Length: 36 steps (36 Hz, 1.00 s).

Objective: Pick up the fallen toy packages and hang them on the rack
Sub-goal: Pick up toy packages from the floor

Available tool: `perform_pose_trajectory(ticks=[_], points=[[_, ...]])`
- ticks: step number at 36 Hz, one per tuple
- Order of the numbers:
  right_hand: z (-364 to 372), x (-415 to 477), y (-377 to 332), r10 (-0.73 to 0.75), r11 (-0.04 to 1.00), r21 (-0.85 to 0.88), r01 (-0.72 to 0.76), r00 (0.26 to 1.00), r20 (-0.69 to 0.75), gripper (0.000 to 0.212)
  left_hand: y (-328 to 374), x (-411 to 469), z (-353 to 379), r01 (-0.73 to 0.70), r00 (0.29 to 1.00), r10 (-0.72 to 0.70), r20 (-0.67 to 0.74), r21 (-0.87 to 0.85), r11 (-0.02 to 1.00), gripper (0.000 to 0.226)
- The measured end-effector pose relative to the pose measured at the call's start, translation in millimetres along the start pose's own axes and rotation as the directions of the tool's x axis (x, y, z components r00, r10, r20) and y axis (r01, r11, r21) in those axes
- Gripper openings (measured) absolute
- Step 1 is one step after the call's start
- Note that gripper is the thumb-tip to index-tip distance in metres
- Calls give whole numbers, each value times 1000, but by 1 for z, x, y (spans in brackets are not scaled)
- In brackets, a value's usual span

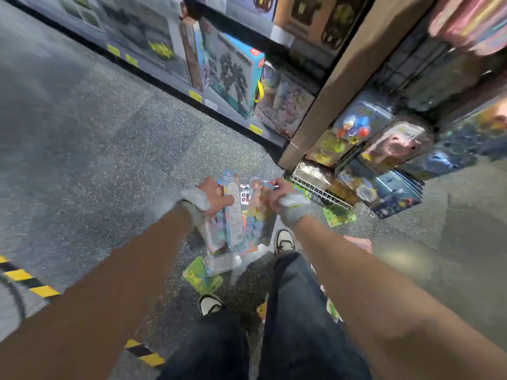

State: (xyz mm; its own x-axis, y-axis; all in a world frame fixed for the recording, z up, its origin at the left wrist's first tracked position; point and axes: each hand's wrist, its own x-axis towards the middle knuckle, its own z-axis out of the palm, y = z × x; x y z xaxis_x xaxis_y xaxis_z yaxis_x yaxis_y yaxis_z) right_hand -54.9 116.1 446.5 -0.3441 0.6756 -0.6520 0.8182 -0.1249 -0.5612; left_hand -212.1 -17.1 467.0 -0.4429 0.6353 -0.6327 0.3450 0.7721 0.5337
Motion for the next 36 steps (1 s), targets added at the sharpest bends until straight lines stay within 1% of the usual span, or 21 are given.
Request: perform_pose_trajectory(ticks=[2, 3, 5, 7, 9, 10, 11, 12, 14, 16, 17, 18, 21, 22, 24, 25, 26, 29, 30, 33, 36], points=[[-5, -10, -10, -5, 1000, 25, 6, 1000, -24, 12, 12, -2, -6, -6, 1000, 6, -9, 31, 999, 38], [-16, -15, -16, -9, 1000, 25, 11, 998, -56, 14, 25, -7, -11, -42, 999, 43, -15, 49, 998, 42], [-39, -34, -34, -30, 999, 14, 31, 994, -105, 12, 51, -17, -21, -58, 998, 58, 6, 97, 994, 51], [-71, -61, -53, -63, 997, 34, 69, 988, -140, 18, 77, -25, -32, -110, 994, 109, 16, 122, 986, 56], [-89, -68, -61, -68, 997, 17, 72, 986, -155, 23, 85, -16, -32, -119, 993, 119, 2, 79, 990, 57], [-105, -75, -67, -71, 997, 14, 74, 985, -159, 24, 103, -25, -37, -139, 990, 140, -4, 74, 987, 59], [-107, -75, -69, -77, 997, -11, 76, 986, -145, 24, 103, -24, -35, -121, 993, 121, 16, 35, 992, 62], [-119, -80, -74, -89, 996, -35, 84, 983, -163, 20, 119, -32, -38, -158, 987, 158, 21, 9, 987, 66], [-135, -87, -82, -105, 994, -28, 101, 973, -208, 18, 146, -48, -44, -198, 980, 198, 17, -10, 980, 77], [-158, -97, -90, -115, 991, 36, 130, 953, -279, 26, 179, -60, -50, -255, 967, 255, -13, 14, 967, 75], [-166, -100, -94, -109, 989, 59, 132, 947, -301, 27, 190, -64, -53, -262, 965, 262, -20, 31, 965, 73], [-173, -102, -99, -113, 986, 80, 146, 940, -323, 26, 200, -67, -57, -277, 960, 279, -35, 58, 959, 77], [-193, -109, -109, -136, 960, 179, 214, 918, -372, 23, 226, -64, -64, -310, 949, 314, -38, 88, 947, 109], [-200, -112, -112, -141, 952, 202, 232, 913, -384, 24, 233, -61, -65, -324, 944, 327, -30, 88, 942, 114], [-216, -119, -115, -154, 943, 215, 254, 905, -396, 23, 251, -57, -70, -339, 939, 343, -17, 124, 933, 113], [-216, -120, -115, -164, 940, 216, 265, 904, -396, 22, 249, -53, -70, -323, 945, 327, -9, 129, 938, 113], [-233, -123, -116, -166, 929, 234, 286, 889, -427, 20, 270, -58, -74, -361, 931, 365, -3, 149, 921, 111], [-241, -126, -109, -168, 928, 229, 295, 877, -450, 11, 276, -50, -71, -399, 917, 392, 76, 137, 907, 91], [-249, -127, -108, -168, 930, 222, 294, 874, -456, 10, 286, -51, -73, -401, 916, 394, 75, 146, 905, 89], [-270, -126, -101, -161, 933, 210, 291, 863, -479, 14, 304, -56, -73, -437, 900, 429, 84, 170, 883, 104], [-303, -122, -98, -137, 936, 212, 281, 846, -515, 14, 336, -61, -77, -456, 889, 447, 97, 258, 852, 129]])
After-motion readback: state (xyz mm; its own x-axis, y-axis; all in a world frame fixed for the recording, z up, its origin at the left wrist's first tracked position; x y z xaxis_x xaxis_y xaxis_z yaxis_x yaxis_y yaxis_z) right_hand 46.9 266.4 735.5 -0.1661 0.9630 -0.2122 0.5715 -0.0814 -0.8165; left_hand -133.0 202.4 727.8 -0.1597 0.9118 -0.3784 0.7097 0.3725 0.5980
